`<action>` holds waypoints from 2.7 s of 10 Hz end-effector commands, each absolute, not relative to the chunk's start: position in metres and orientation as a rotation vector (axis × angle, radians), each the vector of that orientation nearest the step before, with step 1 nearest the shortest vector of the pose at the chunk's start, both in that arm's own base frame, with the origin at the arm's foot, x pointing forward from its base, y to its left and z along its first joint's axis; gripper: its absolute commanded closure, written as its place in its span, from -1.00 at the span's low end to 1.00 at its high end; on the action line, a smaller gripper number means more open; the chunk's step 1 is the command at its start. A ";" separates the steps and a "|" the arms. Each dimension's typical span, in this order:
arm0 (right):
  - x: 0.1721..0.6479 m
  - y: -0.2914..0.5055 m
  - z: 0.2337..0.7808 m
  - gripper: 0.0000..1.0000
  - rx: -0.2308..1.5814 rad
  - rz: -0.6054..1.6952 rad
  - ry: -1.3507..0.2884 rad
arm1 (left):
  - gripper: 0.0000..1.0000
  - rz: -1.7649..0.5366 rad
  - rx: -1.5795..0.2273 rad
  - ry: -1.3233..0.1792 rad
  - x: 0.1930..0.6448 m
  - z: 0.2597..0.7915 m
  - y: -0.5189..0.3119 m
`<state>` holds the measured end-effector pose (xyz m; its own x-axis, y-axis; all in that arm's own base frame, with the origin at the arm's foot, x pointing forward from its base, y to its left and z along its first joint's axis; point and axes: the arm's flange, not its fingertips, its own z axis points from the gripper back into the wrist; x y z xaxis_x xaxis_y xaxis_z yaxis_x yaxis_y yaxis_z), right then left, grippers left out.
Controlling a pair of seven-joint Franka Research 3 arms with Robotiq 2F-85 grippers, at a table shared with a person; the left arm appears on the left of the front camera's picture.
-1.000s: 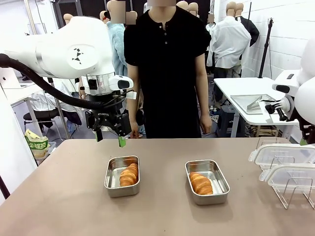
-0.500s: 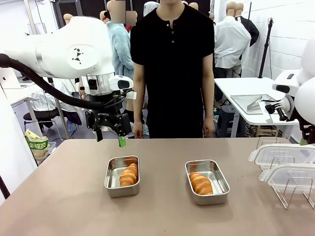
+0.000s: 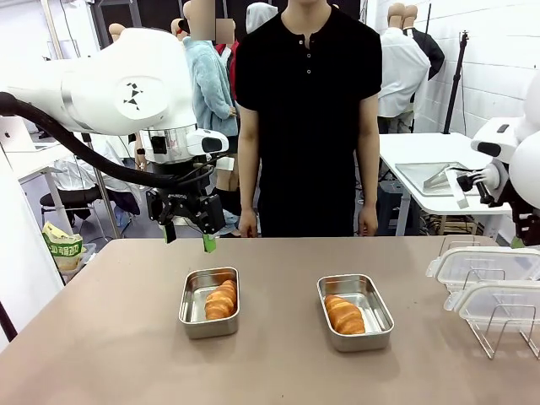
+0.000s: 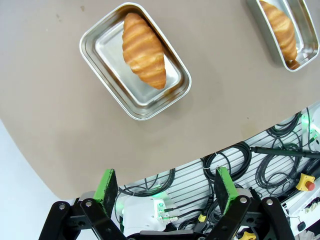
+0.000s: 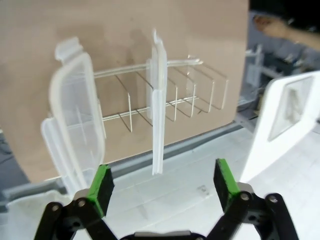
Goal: Place the bread in airtight containers.
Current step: Pick up one Airtight Container lid and hand it to the human.
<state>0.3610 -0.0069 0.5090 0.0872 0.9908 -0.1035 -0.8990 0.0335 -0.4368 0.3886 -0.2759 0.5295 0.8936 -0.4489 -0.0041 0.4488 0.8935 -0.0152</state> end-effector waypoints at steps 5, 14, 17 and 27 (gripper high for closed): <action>0.328 -0.027 0.530 -1.00 -0.188 1.625 -0.298 | -1.00 -0.463 -0.006 0.005 0.389 0.532 -0.275; 0.299 -0.002 0.479 -1.00 -0.053 1.687 -0.038 | -1.00 -0.463 -0.006 0.005 0.389 0.532 -0.275; 0.300 -0.019 0.445 -1.00 0.035 1.660 -0.023 | -1.00 -0.463 -0.006 0.005 0.389 0.532 -0.275; 0.313 -0.029 0.438 -1.00 -0.026 1.629 -0.146 | -1.00 -0.463 -0.006 0.005 0.389 0.532 -0.275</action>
<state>0.3451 -0.0303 0.4629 -0.0480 0.9972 0.0570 -0.9933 -0.0416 -0.1078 0.3886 -0.2759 0.5296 0.8935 -0.4489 -0.0039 0.4488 0.8935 -0.0151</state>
